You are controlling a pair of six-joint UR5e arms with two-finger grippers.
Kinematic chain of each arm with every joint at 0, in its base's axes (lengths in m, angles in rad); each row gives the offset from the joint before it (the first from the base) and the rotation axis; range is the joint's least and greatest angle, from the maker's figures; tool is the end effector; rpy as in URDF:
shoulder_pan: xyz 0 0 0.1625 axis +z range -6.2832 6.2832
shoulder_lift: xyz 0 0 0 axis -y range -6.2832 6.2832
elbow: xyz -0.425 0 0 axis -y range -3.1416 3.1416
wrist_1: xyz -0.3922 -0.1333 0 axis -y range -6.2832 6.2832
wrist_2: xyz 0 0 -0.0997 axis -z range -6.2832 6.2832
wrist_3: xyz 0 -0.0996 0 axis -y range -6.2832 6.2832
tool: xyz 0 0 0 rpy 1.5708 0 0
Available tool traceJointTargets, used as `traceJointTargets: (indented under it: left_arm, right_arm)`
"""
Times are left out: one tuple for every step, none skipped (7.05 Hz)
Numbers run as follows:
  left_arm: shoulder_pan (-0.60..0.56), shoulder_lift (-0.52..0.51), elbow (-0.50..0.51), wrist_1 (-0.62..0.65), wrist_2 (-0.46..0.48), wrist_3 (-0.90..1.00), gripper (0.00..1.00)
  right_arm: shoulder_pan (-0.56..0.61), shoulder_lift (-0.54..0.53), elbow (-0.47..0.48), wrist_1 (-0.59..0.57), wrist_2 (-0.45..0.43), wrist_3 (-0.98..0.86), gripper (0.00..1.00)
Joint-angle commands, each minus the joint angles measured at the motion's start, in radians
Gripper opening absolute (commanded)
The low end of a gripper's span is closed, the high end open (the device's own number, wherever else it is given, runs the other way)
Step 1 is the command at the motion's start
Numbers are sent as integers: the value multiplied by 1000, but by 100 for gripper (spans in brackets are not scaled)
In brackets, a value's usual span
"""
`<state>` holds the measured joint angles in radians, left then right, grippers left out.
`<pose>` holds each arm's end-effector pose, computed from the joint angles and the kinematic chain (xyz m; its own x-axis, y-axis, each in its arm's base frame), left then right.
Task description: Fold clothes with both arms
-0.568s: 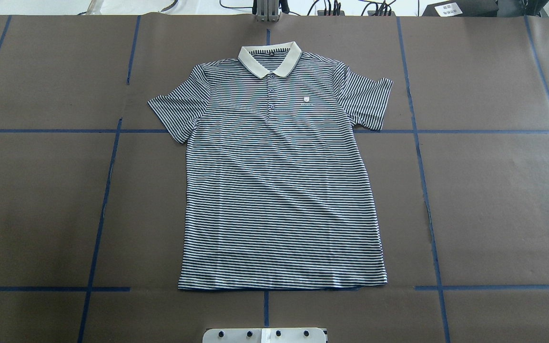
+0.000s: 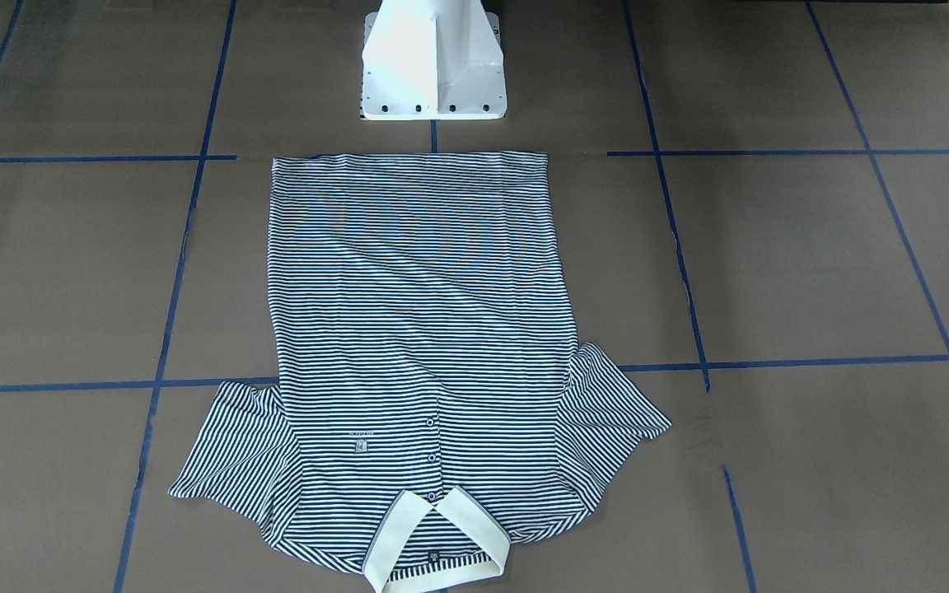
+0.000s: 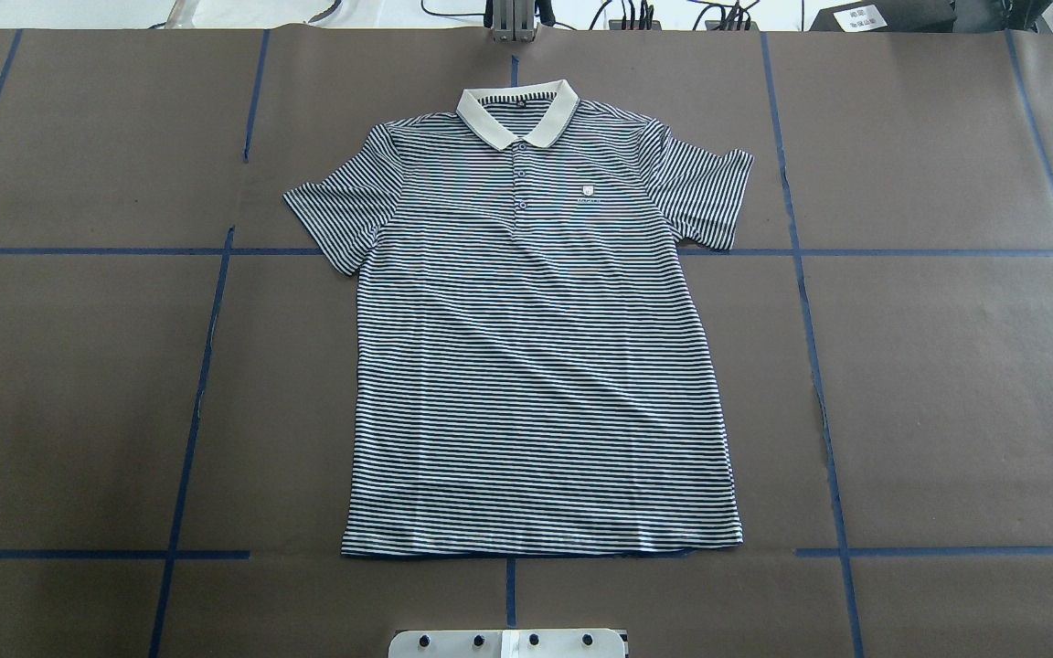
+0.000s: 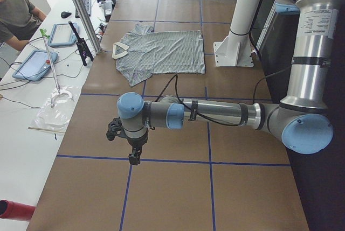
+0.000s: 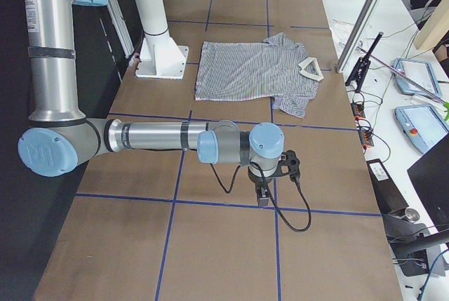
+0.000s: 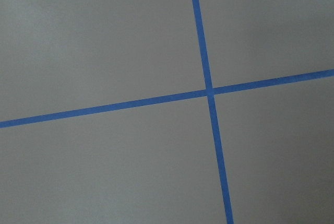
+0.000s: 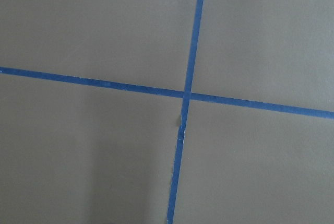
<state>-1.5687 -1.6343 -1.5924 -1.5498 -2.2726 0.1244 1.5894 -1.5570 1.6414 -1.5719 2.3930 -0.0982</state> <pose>-0.0679 -0.5223 0.6228 0.7574 0.1665 -0.6313 -0.0968 0.9849 0.1435 0.0697 -0.5005 0.6137 0.6802 -0.1457 0.7184 0.0484 0.9868 0.1544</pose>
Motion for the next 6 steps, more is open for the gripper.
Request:
traceJointTargets:
  left_arm:
    - [4, -66, -33, -4, -7, -5, 100]
    - [10, -112, -32, -36, -7, -6, 100]
    - [50, -119, -28, -149, -5, -8, 100]
    - [82, -110, -24, -259, -7, -11, 100]
    - [97, -122, -9, -271, -8, -46, 100]
    - [99, -152, 2, -277, -15, -125, 100]
  right_arm:
    - [-120, 52, 20, 65, 9, 22, 100]
    - [-146, 95, -71, 211, 12, 56, 100]
    - [-217, 177, -178, 313, 15, 218, 100]
    - [-291, 304, -274, 395, 0, 415, 100]
    - [-345, 443, -407, 474, -85, 501, 100]
    - [-417, 524, -446, 506, -166, 704, 100]
